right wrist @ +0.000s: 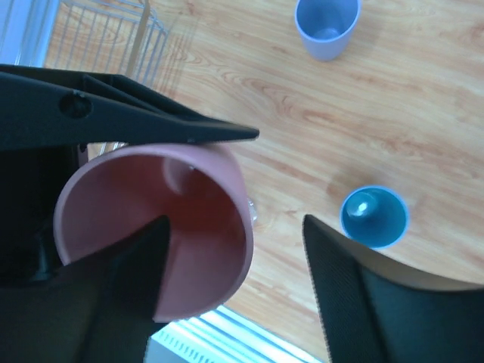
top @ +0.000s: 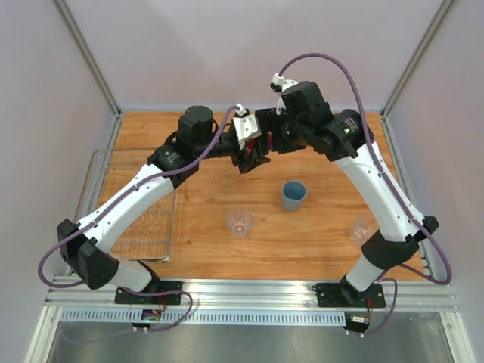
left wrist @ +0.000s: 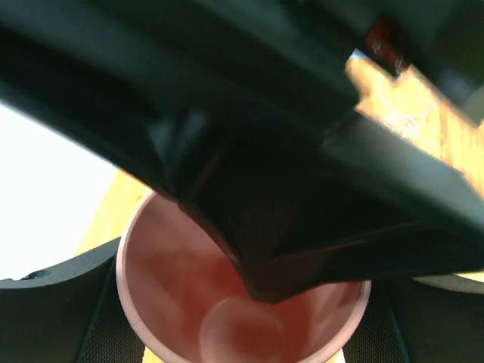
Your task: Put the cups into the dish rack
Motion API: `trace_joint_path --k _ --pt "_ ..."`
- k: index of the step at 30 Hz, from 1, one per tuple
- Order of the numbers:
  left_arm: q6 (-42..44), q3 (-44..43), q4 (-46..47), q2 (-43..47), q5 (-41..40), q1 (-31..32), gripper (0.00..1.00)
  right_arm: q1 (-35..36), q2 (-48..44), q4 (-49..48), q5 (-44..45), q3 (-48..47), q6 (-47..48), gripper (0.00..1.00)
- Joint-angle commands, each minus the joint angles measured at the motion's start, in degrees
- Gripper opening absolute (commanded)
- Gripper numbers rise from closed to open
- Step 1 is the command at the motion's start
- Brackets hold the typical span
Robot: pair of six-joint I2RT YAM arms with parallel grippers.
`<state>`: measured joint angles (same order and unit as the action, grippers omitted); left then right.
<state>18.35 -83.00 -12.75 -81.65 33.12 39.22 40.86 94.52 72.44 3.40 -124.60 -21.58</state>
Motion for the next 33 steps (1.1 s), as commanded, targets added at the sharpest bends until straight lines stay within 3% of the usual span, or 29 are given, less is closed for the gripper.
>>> trace_joint_path --k 1,5,12,19,24,25,27,30,33 --pt "-2.1 -0.9 4.6 1.0 -3.1 -0.2 0.48 0.1 -0.5 1.9 -0.8 -4.2 -0.4 0.80" --pt "-3.7 1.4 7.0 2.8 -5.5 -0.9 0.48 -3.1 -1.6 5.3 -1.3 -7.8 -1.6 0.99" --pt "-12.5 9.4 15.3 8.0 -5.6 -6.9 0.48 -17.5 -9.9 3.5 -5.2 -0.2 -2.1 1.00" --pt "-17.9 12.8 13.2 12.6 -12.3 -11.8 0.49 -19.9 -15.1 -2.9 -5.8 11.1 -1.4 1.00" --pt "-33.2 10.6 8.8 14.1 -17.4 -12.3 0.49 -19.8 -21.4 -19.9 -19.4 24.8 -5.0 1.00" --pt "-41.6 10.2 7.9 14.3 -20.9 -12.3 0.49 -19.6 -23.6 -25.1 -20.4 29.2 -5.5 1.00" --pt "-48.6 10.5 7.6 15.5 -24.3 -12.3 0.49 -19.5 -25.1 -30.9 -21.3 32.7 -7.4 1.00" --pt "-55.2 14.3 19.0 17.8 -16.6 -12.2 0.50 -19.5 -25.1 -34.0 -23.2 35.5 -10.4 1.00" --pt "-62.3 13.6 20.2 17.8 -15.5 -12.2 0.50 -18.7 -24.3 -38.8 -27.1 36.3 -12.6 1.00"
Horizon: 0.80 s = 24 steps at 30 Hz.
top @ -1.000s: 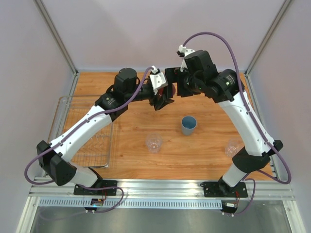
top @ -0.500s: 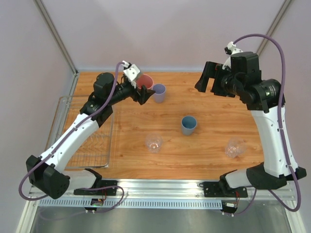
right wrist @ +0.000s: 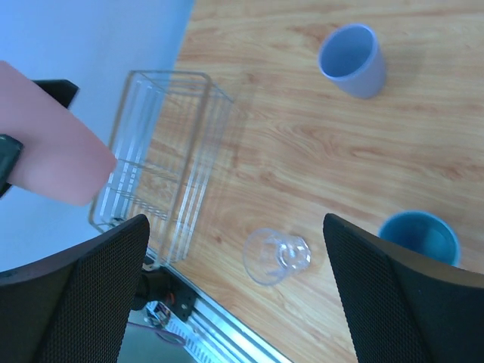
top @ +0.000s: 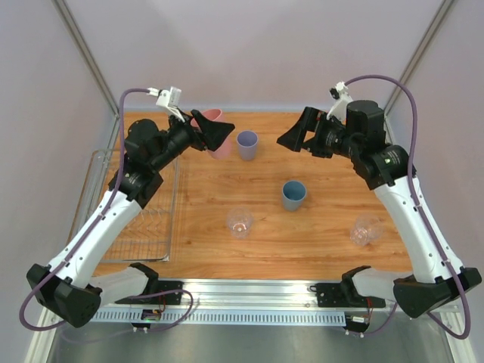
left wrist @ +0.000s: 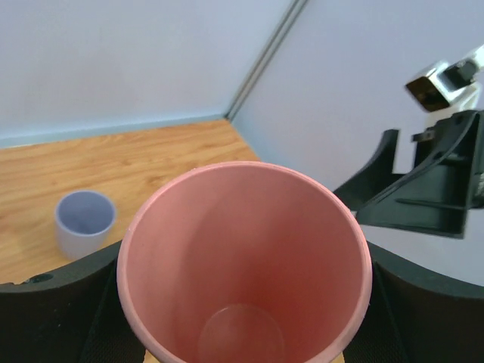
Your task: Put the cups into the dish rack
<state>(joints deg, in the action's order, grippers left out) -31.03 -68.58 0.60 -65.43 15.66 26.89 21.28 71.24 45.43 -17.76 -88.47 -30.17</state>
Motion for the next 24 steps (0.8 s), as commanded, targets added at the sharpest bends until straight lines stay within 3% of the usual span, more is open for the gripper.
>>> trace_joint_path --k 1,4,7,8,13,24 --pt "-14.7 -1.1 6.2 1.4 -0.2 0.1 0.50 1.5 -1.2 -13.9 -6.8 0.6 -3.8 1.00" --pt "-26.9 -1.6 0.8 0.8 -6.1 0.1 0.50 4.6 -2.6 -21.6 -8.5 4.0 -1.3 0.99" --pt "-42.6 4.6 1.4 1.3 -11.3 0.0 0.50 8.9 -2.8 -23.3 -6.2 4.8 6.9 0.99" --pt "-51.7 5.9 1.5 1.3 -12.0 0.0 0.50 11.2 -2.5 -22.9 -3.9 4.6 11.3 0.99" --pt "-70.7 10.7 0.6 -0.9 -12.2 0.0 0.49 14.9 -2.4 -23.3 0.6 4.8 21.3 0.98" --pt "-76.2 7.6 -2.4 -3.9 -13.1 0.2 0.48 19.1 4.2 -21.9 0.5 3.6 29.9 0.95"
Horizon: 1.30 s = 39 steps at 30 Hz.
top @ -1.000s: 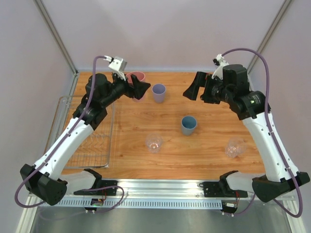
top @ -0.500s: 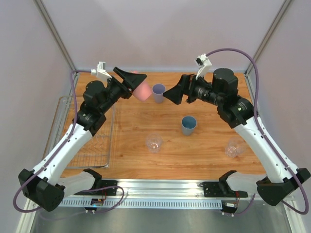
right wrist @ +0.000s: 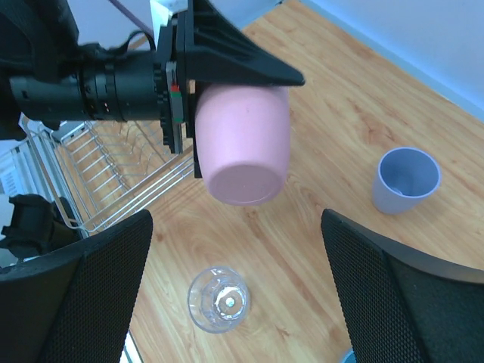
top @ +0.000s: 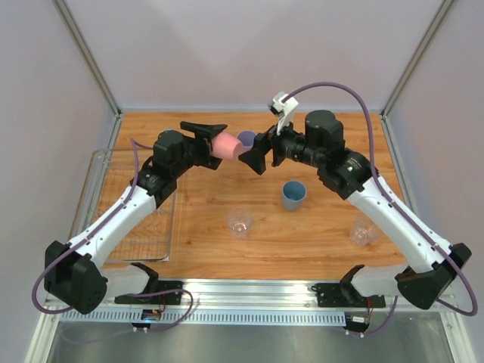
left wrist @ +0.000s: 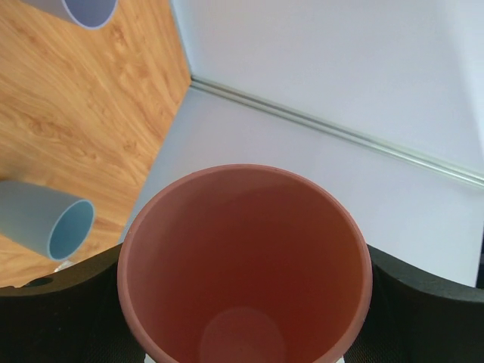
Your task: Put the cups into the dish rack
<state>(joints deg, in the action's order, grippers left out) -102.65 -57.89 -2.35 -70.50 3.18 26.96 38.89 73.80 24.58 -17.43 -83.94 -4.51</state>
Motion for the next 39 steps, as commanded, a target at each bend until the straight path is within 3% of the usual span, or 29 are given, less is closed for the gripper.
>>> trace_joint_path --k 1,17,22,26,29,30,33,36,39 --pt "-4.7 -3.4 0.5 1.1 -0.9 0.1 0.48 2.1 2.1 -1.5 0.2 -0.8 4.2 0.95" --pt "-4.6 -3.5 1.9 -0.1 1.2 0.3 0.48 3.2 11.4 -5.0 -0.3 -6.4 2.8 0.89" --pt "-5.7 -2.9 4.6 -0.3 1.8 0.4 0.48 3.2 13.0 -4.0 0.3 -7.5 3.2 0.74" --pt "-4.2 -3.5 5.0 -0.3 1.8 0.4 0.48 3.2 13.7 -3.4 0.9 -7.8 3.2 0.72" --pt "-2.5 -3.7 5.8 -0.3 1.8 0.4 0.48 3.2 13.9 -3.6 1.7 -7.8 2.9 0.57" --pt "-1.2 -3.6 6.0 -0.2 1.9 0.4 0.48 3.2 13.7 -3.7 1.9 -7.8 2.8 0.46" --pt "0.8 -3.7 6.5 -0.2 2.8 0.4 0.48 3.1 13.2 -4.1 2.8 -8.3 2.7 0.27" --pt "2.4 -3.4 7.3 -0.2 3.2 0.4 0.49 3.2 12.3 -4.5 3.5 -8.5 2.1 0.13" --pt "6.8 -3.4 8.1 0.3 3.8 0.4 0.54 3.2 12.0 -3.8 4.5 -9.0 2.1 0.08"
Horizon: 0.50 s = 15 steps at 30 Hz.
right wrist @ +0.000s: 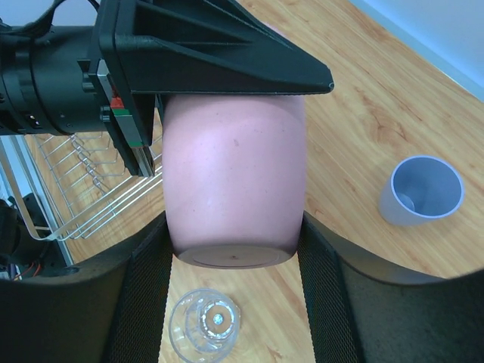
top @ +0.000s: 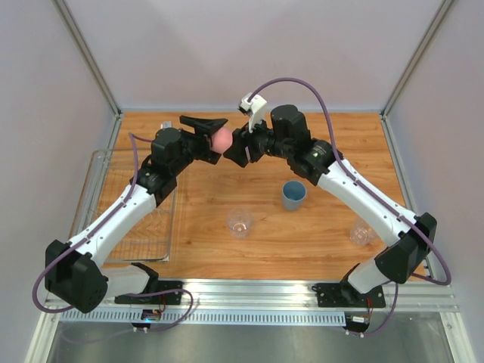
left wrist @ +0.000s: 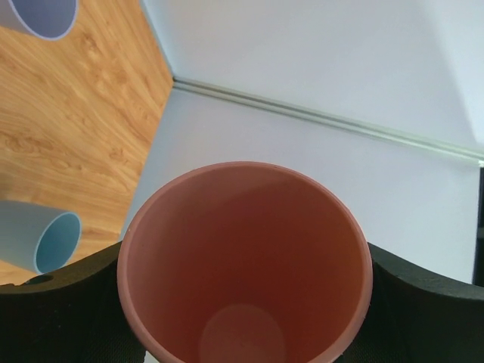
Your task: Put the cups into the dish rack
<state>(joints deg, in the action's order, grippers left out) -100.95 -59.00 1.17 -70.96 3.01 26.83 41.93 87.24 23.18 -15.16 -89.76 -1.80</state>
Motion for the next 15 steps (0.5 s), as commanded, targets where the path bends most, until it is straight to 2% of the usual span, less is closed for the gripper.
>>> trace_joint_path --k 1,2,9,12,15 --pt "8.3 -2.3 4.9 1.2 3.9 0.5 0.57 0.2 -1.5 -1.7 2.8 -4.1 -0.5 0.06" --pt "10.1 -2.4 5.0 1.4 3.9 0.5 0.60 0.2 -1.5 0.0 3.3 -4.7 -0.2 0.00" --pt "33.4 -4.5 0.4 4.9 3.9 0.4 0.88 0.2 -5.3 4.9 4.9 -5.6 0.3 0.00" --pt "36.4 -1.7 0.2 6.4 4.4 0.3 0.93 0.1 -8.2 4.9 5.4 -4.7 -0.7 0.00" --pt "34.2 1.2 4.7 7.7 5.1 0.3 0.93 0.1 -11.1 2.7 5.6 -2.2 -1.4 0.01"
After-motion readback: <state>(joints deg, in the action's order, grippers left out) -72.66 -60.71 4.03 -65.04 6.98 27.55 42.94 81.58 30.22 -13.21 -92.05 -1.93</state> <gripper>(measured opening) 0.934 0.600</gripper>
